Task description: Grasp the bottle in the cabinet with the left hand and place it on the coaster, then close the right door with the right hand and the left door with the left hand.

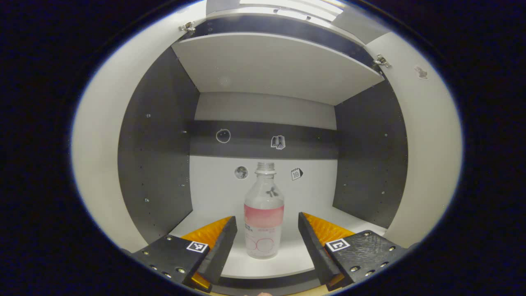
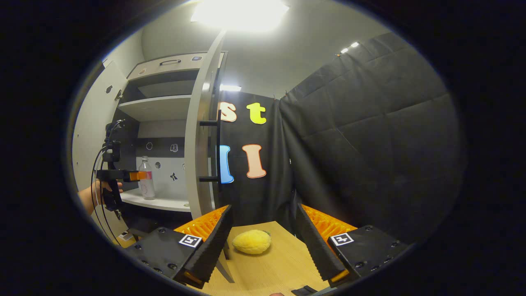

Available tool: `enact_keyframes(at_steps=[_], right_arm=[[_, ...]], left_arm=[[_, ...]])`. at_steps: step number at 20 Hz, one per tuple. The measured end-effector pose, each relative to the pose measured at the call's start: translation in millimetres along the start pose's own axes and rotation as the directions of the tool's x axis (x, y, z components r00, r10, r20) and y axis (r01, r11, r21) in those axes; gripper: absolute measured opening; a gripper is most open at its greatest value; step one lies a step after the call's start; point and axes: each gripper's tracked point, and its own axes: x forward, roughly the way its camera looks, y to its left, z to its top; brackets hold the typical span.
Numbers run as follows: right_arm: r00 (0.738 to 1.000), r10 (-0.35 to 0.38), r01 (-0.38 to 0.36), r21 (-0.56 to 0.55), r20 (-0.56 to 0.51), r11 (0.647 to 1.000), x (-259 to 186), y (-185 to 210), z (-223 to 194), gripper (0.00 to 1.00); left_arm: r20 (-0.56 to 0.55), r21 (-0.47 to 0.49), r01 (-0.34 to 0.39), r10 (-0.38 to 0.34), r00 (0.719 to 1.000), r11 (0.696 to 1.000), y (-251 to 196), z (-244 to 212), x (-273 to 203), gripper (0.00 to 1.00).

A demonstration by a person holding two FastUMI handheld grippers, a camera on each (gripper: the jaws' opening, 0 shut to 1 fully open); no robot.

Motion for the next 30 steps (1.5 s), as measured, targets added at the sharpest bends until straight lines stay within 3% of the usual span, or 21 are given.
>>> enact_keyframes(at_steps=[1, 2, 8, 9, 11, 12, 14, 23, 24, 26, 27, 28, 29, 30], right_arm=[[1.0, -0.006, 0.006, 0.0, -0.005, 1.0, -0.4, 0.5, -2.0, 0.98], [1.0, -0.011, 0.011, -0.002, -0.009, 1.0, -0.8, 1.1, -2.8, 0.98], [0.999, -0.029, 0.028, -0.027, -0.024, 0.999, -0.3, 2.6, -8.8, 0.98], [0.999, -0.028, 0.027, -0.032, -0.026, 0.999, -1.3, 3.9, -10.0, 0.98], [0.999, -0.026, 0.025, -0.043, -0.026, 0.999, -3.8, 8.1, -9.8, 0.98], [0.999, -0.025, 0.023, -0.048, -0.026, 0.999, -4.2, 8.5, -9.8, 0.92], [1.0, -0.015, 0.014, -0.047, -0.027, 0.999, -4.5, 10.2, -9.7, 0.92], [0.998, 0.056, -0.056, 0.0, -0.02, 0.998, -20.1, 6.6, -6.3, 0.92], [0.998, 0.066, -0.066, 0.004, -0.016, 0.998, -22.1, 5.7, -5.2, 0.92], [0.996, 0.092, -0.092, 0.017, -0.015, 0.996, -26.5, 4.0, -4.3, 0.92], [0.994, 0.104, -0.104, 0.024, -0.016, 0.994, -27.8, 2.2, -4.3, 0.97], [0.993, 0.117, -0.117, 0.031, -0.016, 0.993, -30.2, 1.5, -3.8, 0.92], [0.992, 0.129, -0.128, 0.037, -0.015, 0.991, -33.0, 1.2, -3.7, 0.92], [0.99, 0.14, -0.139, 0.041, -0.014, 0.989, -35.7, 0.5, -2.6, 0.92]], left_arm=[[-0.006, -0.005, -0.004, 0.003, 1.0, 1.0, 3.0, -2.7, 6.3, 0.95], [-0.01, -0.008, -0.006, 0.006, 1.0, 1.0, 5.9, -6.2, 12.9, 0.88], [-0.052, 0.002, 0.013, -0.013, 0.999, 1.0, 7.3, -26.9, 49.0, 0.88], [-0.062, 0.005, 0.018, -0.017, 0.998, 1.0, 6.6, -30.0, 52.7, 0.95], [-0.068, 0.018, 0.023, -0.022, 0.997, 1.0, 4.6, -33.3, 58.4, 0.95], [-0.063, 0.021, 0.03, -0.029, 0.998, 0.999, 2.1, -30.4, 56.0, 0.95], [-0.056, 0.02, 0.024, -0.023, 0.998, 1.0, 3.4, -28.0, 55.3, 0.72], [0.025, 0.025, 0.014, -0.015, 1.0, 1.0, -6.1, 9.8, -5.9, 0.72], [0.035, 0.024, 0.013, -0.014, 0.999, 1.0, -9.4, 11.7, -15.1, 0.79], [0.046, 0.038, 0.003, -0.004, 0.999, 0.999, -12.8, 12.4, -33.3, 0.79], [0.047, 0.047, -0.005, 0.003, 0.999, 0.999, -14.0, 12.2, -40.8, 0.79], [0.045, 0.054, -0.01, 0.007, 0.999, 0.998, -14.8, 10.9, -50.6, 0.72], [0.045, 0.056, -0.014, 0.012, 0.999, 0.998, -15.9, 11.7, -60.3, 0.79], [0.048, 0.055, -0.019, 0.016, 0.999, 0.998, -15.3, 13.7, -71.7, 0.79]])
